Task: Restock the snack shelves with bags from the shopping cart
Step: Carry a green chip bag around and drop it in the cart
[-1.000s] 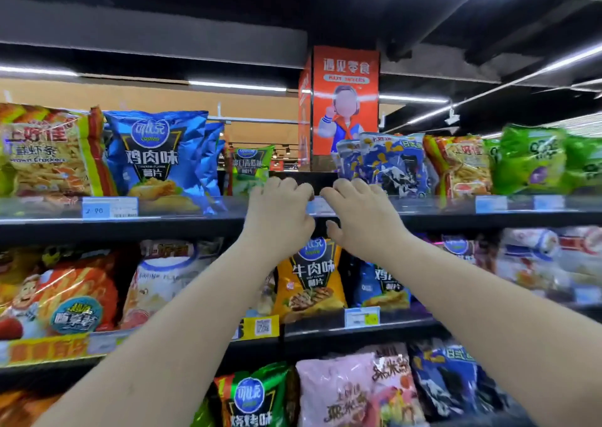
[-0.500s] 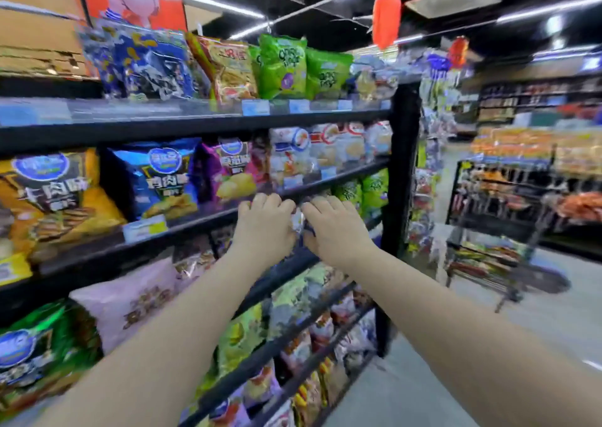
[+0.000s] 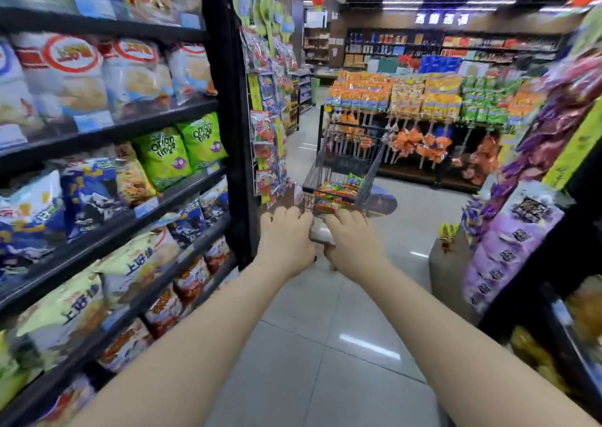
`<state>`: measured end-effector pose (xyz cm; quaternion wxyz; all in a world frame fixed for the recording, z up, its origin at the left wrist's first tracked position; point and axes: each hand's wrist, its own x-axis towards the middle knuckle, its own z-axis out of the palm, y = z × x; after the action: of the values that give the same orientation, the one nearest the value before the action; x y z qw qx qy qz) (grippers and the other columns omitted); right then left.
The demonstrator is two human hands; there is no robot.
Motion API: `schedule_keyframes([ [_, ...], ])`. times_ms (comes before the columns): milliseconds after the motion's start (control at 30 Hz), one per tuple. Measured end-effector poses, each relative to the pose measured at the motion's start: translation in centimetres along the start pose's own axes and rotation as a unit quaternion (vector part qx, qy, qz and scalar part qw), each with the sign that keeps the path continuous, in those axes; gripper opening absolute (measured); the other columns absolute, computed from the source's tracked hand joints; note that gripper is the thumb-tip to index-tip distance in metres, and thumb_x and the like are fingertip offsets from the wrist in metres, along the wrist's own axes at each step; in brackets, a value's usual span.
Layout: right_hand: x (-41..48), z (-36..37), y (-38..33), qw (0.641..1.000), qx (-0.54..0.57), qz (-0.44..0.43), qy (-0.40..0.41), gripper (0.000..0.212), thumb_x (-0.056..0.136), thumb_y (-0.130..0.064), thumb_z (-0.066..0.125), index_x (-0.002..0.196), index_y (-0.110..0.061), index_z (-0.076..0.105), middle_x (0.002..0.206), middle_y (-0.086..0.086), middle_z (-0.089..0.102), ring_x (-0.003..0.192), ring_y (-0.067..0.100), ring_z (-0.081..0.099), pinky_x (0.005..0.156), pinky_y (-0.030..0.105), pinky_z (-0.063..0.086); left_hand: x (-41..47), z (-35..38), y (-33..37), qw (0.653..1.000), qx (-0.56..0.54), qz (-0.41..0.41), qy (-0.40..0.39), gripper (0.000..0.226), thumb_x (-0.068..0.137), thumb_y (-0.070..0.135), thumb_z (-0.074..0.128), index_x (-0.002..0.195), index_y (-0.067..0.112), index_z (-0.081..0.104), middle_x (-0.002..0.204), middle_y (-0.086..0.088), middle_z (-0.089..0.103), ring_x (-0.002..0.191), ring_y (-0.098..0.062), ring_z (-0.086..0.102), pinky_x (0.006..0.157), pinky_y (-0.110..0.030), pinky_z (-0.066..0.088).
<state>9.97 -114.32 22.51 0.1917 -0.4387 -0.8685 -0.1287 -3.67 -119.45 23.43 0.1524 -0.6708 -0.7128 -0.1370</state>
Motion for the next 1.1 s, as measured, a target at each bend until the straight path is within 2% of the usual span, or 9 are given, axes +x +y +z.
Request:
schedule_keyframes([
  [133,-0.6,4.7,6.3,0.997,0.024,0.057,-0.043,0.037,0.057,-0.019,0.075,0.09,-0.009,0.062,0.084,0.011,0.06,0.075,0.035,0.059,0.057,0.035,0.044,3.4,6.1,4.0,0.999,-0.007,0.016,-0.048,0.037,0.09,0.034,0.05,0.125,0.021,0.05,0.119,-0.002,0.054,0.111,-0.028,0.049,0.091,-0.04,0.035],
  [200,-0.6,7.0,8.4,0.993,0.044,0.079,-0.076,0.038,0.061,-0.018,0.077,0.096,-0.008,0.063,0.091,0.012,0.061,0.082,0.037,0.059,0.064,0.039,0.046,5.0,8.8,5.2,0.997,-0.023,0.015,-0.074,0.037,0.091,0.034,0.048,0.126,0.021,0.05,0.121,-0.002,0.054,0.113,-0.028,0.048,0.092,-0.04,0.035],
  [300,0.5,10.2,10.7,0.986,0.061,0.115,-0.101,0.043,0.079,-0.024,0.067,0.119,-0.012,0.058,0.11,0.01,0.058,0.104,0.035,0.053,0.083,0.043,0.043,7.7,12.6,5.8,0.992,-0.045,0.009,-0.115,0.04,0.089,0.032,0.05,0.128,0.022,0.051,0.121,-0.002,0.054,0.116,-0.028,0.046,0.094,-0.04,0.035],
  [467,5.3,16.2,13.8,0.982,0.079,0.13,-0.112,0.044,0.082,-0.023,0.064,0.125,-0.012,0.057,0.116,0.011,0.057,0.106,0.036,0.052,0.083,0.041,0.041,14.8,18.6,4.3,0.992,-0.055,0.0,-0.117,0.045,0.081,0.035,0.055,0.126,0.025,0.053,0.12,0.001,0.054,0.115,-0.027,0.046,0.091,-0.04,0.033],
  [567,10.2,19.5,16.5,0.976,0.08,0.153,-0.132,0.046,0.089,-0.03,0.057,0.132,-0.018,0.048,0.127,0.005,0.05,0.118,0.029,0.044,0.091,0.04,0.039,20.9,22.2,3.1,0.987,-0.083,-0.026,-0.135,0.046,0.079,0.035,0.056,0.124,0.027,0.053,0.121,0.001,0.055,0.116,-0.027,0.045,0.092,-0.041,0.033],
  [667,15.3,22.3,19.4,0.967,0.1,0.191,-0.134,0.045,0.09,-0.032,0.055,0.132,-0.02,0.047,0.128,0.003,0.049,0.12,0.027,0.042,0.094,0.039,0.039,26.9,25.8,1.9,0.983,-0.103,-0.034,-0.149,0.044,0.077,0.035,0.058,0.121,0.03,0.055,0.119,0.002,0.056,0.117,-0.026,0.046,0.092,-0.04,0.034],
  [833,23.0,27.4,24.2,0.965,0.086,0.207,-0.135,0.039,0.091,-0.029,0.052,0.128,-0.019,0.051,0.127,0.002,0.052,0.118,0.028,0.044,0.091,0.039,0.039,37.5,30.8,1.2,0.981,-0.104,-0.025,-0.165,0.042,0.078,0.034,0.058,0.12,0.028,0.057,0.117,0.0,0.058,0.116,-0.028,0.048,0.093,-0.041,0.036],
  [1100,31.5,35.5,34.8,0.948,0.112,0.232,-0.185,0.042,0.087,-0.029,0.059,0.128,-0.02,0.052,0.127,0.002,0.051,0.12,0.027,0.044,0.091,0.04,0.037,50.2,38.4,5.8,0.968,-0.132,0.013,-0.214,0.04,0.081,0.03,0.059,0.121,0.028,0.056,0.121,0.002,0.057,0.118,-0.026,0.046,0.094,-0.04,0.035],
])
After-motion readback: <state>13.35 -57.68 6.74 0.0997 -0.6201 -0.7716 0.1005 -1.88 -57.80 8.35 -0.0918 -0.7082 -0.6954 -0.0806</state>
